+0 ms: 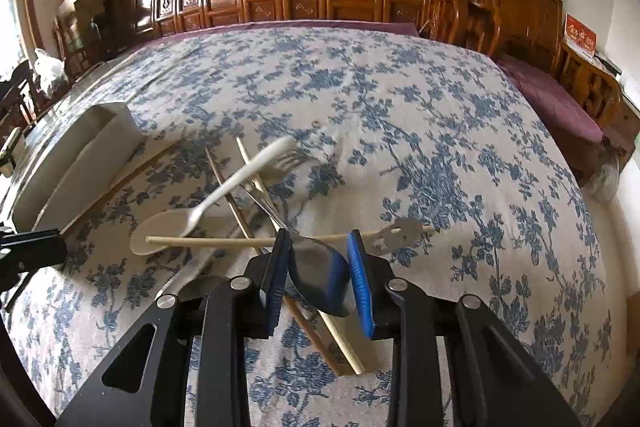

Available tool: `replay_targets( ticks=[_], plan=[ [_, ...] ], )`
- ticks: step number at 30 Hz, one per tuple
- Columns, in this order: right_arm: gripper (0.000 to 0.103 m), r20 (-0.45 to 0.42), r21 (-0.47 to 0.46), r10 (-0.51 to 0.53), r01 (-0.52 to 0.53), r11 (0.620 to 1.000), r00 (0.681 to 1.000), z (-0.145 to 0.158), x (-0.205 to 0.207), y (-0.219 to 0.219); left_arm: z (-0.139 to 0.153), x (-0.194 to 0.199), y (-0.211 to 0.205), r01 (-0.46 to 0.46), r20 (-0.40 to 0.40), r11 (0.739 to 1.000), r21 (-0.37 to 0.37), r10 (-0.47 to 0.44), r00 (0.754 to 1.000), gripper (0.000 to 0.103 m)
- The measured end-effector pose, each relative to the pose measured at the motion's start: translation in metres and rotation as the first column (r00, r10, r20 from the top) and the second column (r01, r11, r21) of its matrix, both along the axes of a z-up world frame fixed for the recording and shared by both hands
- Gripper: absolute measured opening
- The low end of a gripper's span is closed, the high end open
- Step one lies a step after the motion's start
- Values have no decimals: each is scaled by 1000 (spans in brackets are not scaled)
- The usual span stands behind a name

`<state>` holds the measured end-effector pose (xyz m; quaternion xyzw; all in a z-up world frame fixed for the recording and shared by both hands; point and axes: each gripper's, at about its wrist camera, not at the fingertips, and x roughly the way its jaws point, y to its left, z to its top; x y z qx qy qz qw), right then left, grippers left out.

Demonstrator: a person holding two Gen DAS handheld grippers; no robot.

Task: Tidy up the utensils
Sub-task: 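Reach the open right tool into the utensil pile while the left tool holds the chopstick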

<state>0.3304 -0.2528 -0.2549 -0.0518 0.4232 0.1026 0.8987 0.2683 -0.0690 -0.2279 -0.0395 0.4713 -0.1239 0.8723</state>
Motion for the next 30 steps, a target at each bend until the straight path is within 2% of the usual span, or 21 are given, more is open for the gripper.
replay_targets(
  ticks=[4, 14, 18, 24, 28, 30],
  plan=[
    [31, -55, 17, -11, 12, 1000, 998, -11, 5, -7, 1, -1, -3, 8, 5, 1000, 0, -8, 1000, 4],
    [31, -102, 56, 75, -70, 996, 992, -12, 1, -5, 2, -4, -3, 8, 6, 1000, -3, -8, 1000, 4],
    [31, -106, 52, 65, -60, 997, 992, -12, 2, -6, 2, -5, -2, 7, 6, 1000, -5, -7, 1000, 4],
    [31, -45, 37, 72, -70, 997, 996, -2, -3, -8, 1, -5, -2, 10, 5, 1000, -7, -10, 1000, 4],
    [31, -18, 68, 119, -117, 991, 993, 8, -5, -7, 2, -6, -2, 17, 9, 1000, -9, -17, 1000, 4],
    [31, -15, 53, 139, -138, 989, 990, 9, -5, -4, 3, -6, -1, 18, 13, 1000, -15, -18, 1000, 4]
  ],
)
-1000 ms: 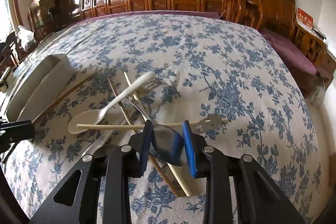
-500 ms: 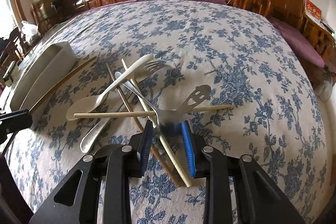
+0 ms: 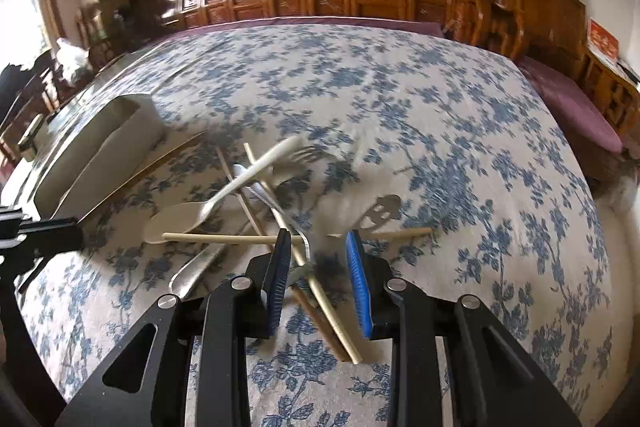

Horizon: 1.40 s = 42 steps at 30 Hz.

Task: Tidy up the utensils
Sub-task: 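Reach the open right tool into the utensil pile while the left tool holds the chopstick, then close the right tool on the metal spoon handle while the left tool holds the chopstick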

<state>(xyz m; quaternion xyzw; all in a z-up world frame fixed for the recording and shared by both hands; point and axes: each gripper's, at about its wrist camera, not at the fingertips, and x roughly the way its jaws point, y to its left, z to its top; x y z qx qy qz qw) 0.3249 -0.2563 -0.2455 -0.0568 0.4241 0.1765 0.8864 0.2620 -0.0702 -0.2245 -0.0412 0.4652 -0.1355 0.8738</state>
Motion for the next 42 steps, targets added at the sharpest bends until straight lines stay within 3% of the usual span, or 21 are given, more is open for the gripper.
replay_targets(
  ticks=[2, 5, 9, 16, 19, 21, 26, 32, 42],
  plan=[
    [31, -2, 2, 22, -22, 1000, 1000, 0, 2, 4, 2, 0, 0, 4, 4, 1000, -4, -4, 1000, 4],
    [31, 3, -76, 58, -58, 995, 998, -1, 11, 14, 4, 0, -2, 10, 10, 1000, -11, -10, 1000, 4],
    [31, -56, -146, 113, -120, 982, 992, -13, 25, 25, 5, -1, -4, 21, 14, 1000, -23, -21, 1000, 4],
    [31, -117, -119, 172, -186, 975, 978, -12, 40, 32, 3, -5, -1, 26, 16, 999, -29, -26, 1000, 4],
    [21, -174, -82, 184, -201, 976, 967, -14, 44, 31, 4, -5, 3, 18, 16, 999, -36, -18, 1000, 4],
    [21, -210, -69, 201, -219, 973, 957, -18, 45, 31, 4, -5, 5, 15, 17, 999, -40, -14, 1000, 4],
    [10, -208, -86, 204, -225, 970, 957, -15, 39, 34, 5, -5, 7, 11, 22, 999, -44, -10, 1000, 4],
    [4, -193, -97, 215, -237, 967, 957, -9, 30, 36, 4, -6, 8, 11, 22, 999, -46, -10, 1000, 4],
    [3, -170, -54, 177, -188, 981, 969, 23, 12, 14, 12, -8, 12, 3, 41, 999, -50, -1, 999, 4]
  ],
)
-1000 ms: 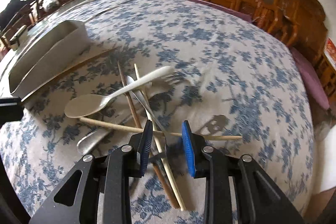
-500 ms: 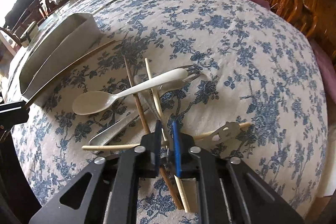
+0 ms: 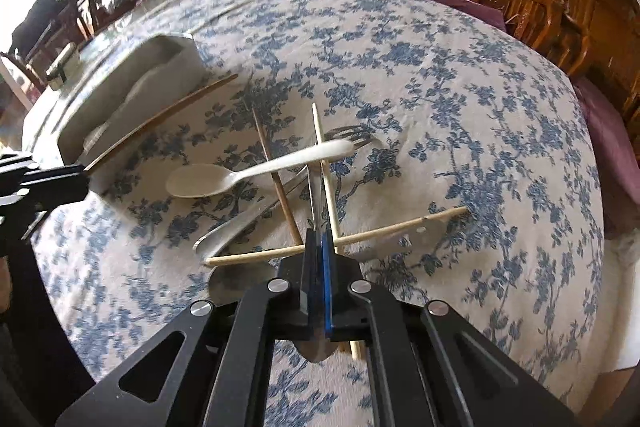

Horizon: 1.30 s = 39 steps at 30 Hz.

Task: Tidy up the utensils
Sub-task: 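Close the right tool on the metal spoon handle while the left tool holds the chopstick, then lift the metal spoon out of the pile with the right tool while the left holds the chopstick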

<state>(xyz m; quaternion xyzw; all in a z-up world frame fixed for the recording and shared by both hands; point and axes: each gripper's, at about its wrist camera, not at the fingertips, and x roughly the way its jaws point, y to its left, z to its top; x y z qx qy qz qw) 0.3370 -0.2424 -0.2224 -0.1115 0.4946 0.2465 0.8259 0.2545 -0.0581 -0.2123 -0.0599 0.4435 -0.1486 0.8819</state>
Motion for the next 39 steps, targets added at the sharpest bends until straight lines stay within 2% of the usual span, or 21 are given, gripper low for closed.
replay_targets(
  ticks=[1, 4, 13, 15, 16, 17, 21, 31, 39],
  plan=[
    [0, 4, 6, -10, 10, 1000, 1000, 3, 0, -2, 1, 0, 0, -1, 3, 1000, 0, 1, 1000, 4],
    [1, 8, 27, -36, 36, 999, 999, 10, -4, -9, 7, -2, 2, -4, 13, 1000, 1, 4, 1000, 4],
    [1, 10, -38, -31, 31, 999, 999, -3, -9, -8, 16, -7, 12, -12, 24, 1000, 1, 12, 1000, 4],
    [11, -5, -49, -48, 48, 998, 999, -10, -7, -14, 17, -8, 13, -12, 28, 1000, 0, 12, 1000, 4],
    [21, -9, -53, -51, 51, 997, 999, -13, -7, -16, 18, -8, 14, -12, 29, 1000, -1, 12, 1000, 4],
    [23, -20, -50, -49, 48, 998, 999, -16, -8, -19, 19, -8, 14, -12, 30, 1000, -2, 12, 999, 4],
    [23, -64, -43, -40, 37, 998, 997, -27, -16, -25, 17, -8, 17, -13, 26, 1000, -7, 13, 1000, 4],
    [23, -93, -27, -89, 87, 996, 992, -43, -13, -32, 14, -10, 12, -1, 21, 1000, -7, 1, 1000, 4],
    [14, -132, 32, -109, 114, 993, 985, -45, -7, -36, 15, -12, 13, -7, 20, 1000, -11, 7, 1000, 4]
  ],
)
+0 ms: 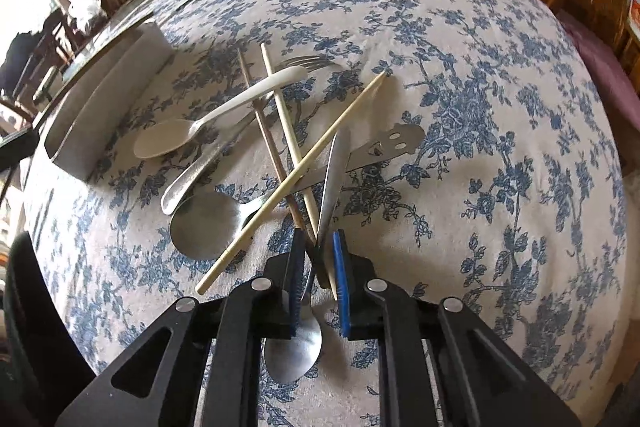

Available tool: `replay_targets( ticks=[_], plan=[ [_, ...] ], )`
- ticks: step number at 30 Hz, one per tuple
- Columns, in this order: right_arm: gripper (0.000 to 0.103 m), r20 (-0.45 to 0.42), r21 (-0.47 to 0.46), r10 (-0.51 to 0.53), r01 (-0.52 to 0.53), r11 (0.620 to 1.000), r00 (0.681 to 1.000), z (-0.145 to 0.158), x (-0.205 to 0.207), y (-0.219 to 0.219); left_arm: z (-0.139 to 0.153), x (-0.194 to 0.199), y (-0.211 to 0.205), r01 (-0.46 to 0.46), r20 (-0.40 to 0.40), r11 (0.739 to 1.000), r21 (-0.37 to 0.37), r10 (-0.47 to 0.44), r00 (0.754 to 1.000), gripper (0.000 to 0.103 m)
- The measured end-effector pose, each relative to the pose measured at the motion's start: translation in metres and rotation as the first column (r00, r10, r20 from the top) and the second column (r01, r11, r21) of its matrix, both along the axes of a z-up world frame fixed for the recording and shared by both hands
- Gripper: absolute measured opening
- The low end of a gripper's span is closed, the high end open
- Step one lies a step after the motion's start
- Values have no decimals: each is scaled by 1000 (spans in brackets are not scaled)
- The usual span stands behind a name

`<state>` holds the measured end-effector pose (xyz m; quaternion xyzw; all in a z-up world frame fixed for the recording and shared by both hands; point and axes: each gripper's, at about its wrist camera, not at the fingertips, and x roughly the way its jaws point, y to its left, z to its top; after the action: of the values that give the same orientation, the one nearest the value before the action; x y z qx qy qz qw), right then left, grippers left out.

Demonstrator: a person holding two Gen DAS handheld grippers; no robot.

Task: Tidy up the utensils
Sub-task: 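Lift the metal spoon out of the pile with the right tool while the left holds the chopstick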

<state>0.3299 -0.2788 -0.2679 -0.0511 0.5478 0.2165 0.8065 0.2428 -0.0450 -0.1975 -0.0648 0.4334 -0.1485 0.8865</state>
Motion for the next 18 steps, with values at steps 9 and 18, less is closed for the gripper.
replay_targets(
  ticks=[9, 18],
  plan=[
    [3, 21, -10, -3, 3, 1000, 1000, 6, -3, -5, 1, -1, 1, 0, 4, 1000, 0, 0, 1000, 4],
    [0, 72, -36, 13, -11, 999, 997, 19, -9, 0, 5, -1, 5, -7, 7, 1000, 0, 7, 1000, 4]
  ],
)
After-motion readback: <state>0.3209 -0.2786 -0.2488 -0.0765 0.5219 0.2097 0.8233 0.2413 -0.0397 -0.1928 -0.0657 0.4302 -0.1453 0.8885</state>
